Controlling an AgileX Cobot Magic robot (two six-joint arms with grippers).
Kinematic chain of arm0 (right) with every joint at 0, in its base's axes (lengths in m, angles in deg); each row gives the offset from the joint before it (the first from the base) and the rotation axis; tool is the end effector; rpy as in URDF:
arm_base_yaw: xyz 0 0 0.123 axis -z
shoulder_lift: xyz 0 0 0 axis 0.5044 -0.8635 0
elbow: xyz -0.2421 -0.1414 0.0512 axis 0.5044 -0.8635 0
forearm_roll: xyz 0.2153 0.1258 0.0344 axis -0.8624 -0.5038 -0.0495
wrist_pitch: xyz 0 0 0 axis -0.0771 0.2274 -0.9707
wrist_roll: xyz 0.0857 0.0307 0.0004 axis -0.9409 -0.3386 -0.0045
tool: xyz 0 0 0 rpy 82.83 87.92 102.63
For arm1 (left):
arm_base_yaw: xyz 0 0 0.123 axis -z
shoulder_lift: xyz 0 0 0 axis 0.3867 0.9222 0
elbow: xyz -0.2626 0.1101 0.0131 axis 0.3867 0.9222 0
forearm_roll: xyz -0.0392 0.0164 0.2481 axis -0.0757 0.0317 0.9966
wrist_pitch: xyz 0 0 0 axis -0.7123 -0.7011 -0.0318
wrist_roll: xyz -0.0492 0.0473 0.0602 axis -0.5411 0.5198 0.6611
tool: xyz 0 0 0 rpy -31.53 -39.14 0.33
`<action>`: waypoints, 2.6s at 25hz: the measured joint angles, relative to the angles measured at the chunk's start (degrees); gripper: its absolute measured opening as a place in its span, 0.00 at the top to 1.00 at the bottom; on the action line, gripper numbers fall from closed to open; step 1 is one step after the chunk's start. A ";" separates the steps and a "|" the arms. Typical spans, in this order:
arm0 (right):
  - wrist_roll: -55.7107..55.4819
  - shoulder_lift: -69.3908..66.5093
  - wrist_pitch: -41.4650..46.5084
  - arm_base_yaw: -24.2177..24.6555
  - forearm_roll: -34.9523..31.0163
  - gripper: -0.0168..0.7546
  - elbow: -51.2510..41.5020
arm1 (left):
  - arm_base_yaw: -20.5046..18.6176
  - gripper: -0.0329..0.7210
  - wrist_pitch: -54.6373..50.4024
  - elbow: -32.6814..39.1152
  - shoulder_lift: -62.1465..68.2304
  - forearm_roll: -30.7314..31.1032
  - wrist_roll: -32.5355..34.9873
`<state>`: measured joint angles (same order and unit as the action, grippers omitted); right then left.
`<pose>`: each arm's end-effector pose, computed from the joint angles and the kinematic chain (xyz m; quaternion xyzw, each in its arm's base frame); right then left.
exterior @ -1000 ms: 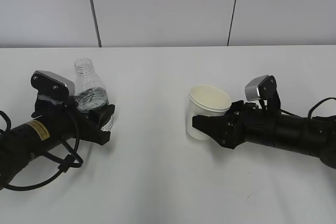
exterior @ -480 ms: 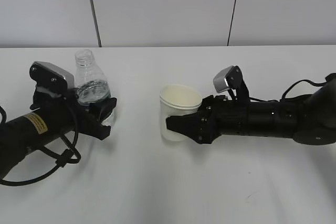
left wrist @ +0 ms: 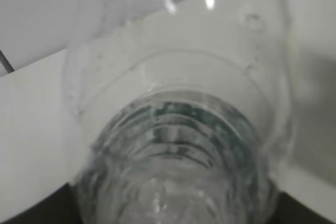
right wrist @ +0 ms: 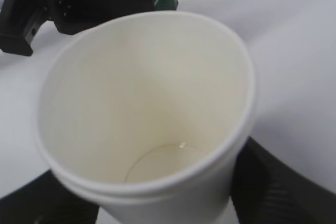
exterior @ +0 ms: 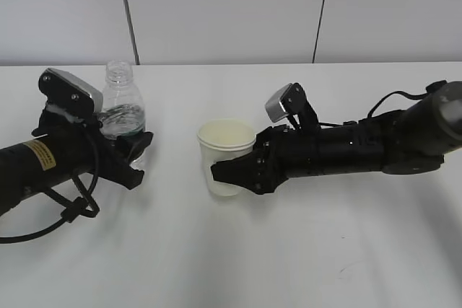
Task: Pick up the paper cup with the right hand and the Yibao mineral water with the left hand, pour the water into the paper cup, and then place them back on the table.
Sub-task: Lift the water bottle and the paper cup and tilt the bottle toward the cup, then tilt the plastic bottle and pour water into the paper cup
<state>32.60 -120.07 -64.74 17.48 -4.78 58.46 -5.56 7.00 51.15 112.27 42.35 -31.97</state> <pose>0.3563 0.1526 0.1031 -0.3819 0.7347 0.3682 0.4228 0.2935 -0.1157 0.1270 0.3021 0.7530 -0.1147 0.5732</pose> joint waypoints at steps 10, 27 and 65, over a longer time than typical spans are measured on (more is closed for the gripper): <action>-7.51 -0.02 0.90 -0.96 6.96 0.30 5.65 | 0.00 0.46 -14.16 0.00 -9.06 1.86 2.38; -11.07 -0.02 0.93 -1.05 10.37 0.30 7.53 | 2.37 0.49 -40.45 -9.55 -14.79 10.74 2.57; -8.87 -0.12 0.93 -4.56 14.29 0.30 11.65 | 11.49 0.50 -68.39 -19.40 -16.47 31.05 2.59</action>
<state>23.73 -120.19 -63.81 12.92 9.50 70.11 5.93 -61.40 31.74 95.80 73.40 -29.38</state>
